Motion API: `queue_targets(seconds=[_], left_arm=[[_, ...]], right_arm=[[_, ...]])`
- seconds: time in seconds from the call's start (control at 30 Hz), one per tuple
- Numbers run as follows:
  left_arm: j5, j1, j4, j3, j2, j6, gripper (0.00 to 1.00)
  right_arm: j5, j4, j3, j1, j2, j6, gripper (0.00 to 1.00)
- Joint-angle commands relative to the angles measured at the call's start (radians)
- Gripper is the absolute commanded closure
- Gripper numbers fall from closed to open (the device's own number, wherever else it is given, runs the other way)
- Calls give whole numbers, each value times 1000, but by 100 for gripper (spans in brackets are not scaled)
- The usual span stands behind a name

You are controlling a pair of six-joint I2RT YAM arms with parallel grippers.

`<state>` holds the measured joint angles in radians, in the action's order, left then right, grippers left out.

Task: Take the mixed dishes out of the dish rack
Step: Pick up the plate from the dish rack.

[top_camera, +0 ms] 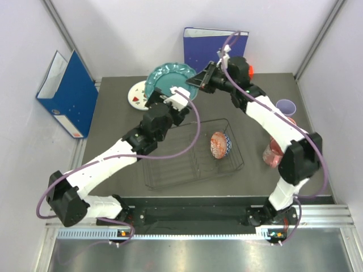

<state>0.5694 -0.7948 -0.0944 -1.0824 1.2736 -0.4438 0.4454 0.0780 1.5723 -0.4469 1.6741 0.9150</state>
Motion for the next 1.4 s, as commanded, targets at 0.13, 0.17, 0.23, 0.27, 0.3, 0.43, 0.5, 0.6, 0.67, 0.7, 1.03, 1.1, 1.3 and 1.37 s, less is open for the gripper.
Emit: queue_targets(seconds=[0.13, 0.17, 0.23, 0.27, 0.3, 0.43, 0.5, 0.6, 0.67, 0.7, 1.03, 1.1, 1.3, 1.37], left_arm=[[43, 399, 218, -80, -194, 841, 1], [28, 425, 246, -80, -198, 911, 1], [14, 465, 275, -68, -207, 944, 1], [14, 471, 275, -60, -212, 948, 1], [12, 477, 272, -51, -214, 947, 1], [3, 482, 272, -48, -197, 947, 1], [-8, 483, 262, -45, -188, 942, 1], [-32, 483, 229, -36, -171, 913, 1], [-48, 483, 220, -37, -160, 881, 15], [-95, 483, 175, -30, -154, 854, 34], [-284, 431, 6, 24, -183, 558, 100], [-295, 355, -27, 38, -194, 416, 100], [-217, 76, -110, 90, -178, -88, 100], [-194, 2, -149, 123, -174, -179, 100]], right_arm=[[93, -14, 222, 27, 209, -111, 100], [92, -14, 239, 28, 228, -114, 100], [98, -23, 279, 27, 275, -110, 100], [99, -26, 290, 27, 289, -107, 100], [101, -29, 304, 25, 309, -97, 100], [116, -58, 304, 22, 326, -85, 100], [122, -63, 286, 24, 320, -88, 100], [127, -70, 249, 24, 297, -96, 100], [128, -70, 227, 24, 282, -99, 100], [128, -70, 210, 24, 270, -102, 100], [134, -70, 177, 24, 242, -110, 100], [139, -64, 170, 24, 233, -111, 100], [144, -32, 152, 20, 213, -120, 100], [145, -24, 140, 20, 204, -130, 100]])
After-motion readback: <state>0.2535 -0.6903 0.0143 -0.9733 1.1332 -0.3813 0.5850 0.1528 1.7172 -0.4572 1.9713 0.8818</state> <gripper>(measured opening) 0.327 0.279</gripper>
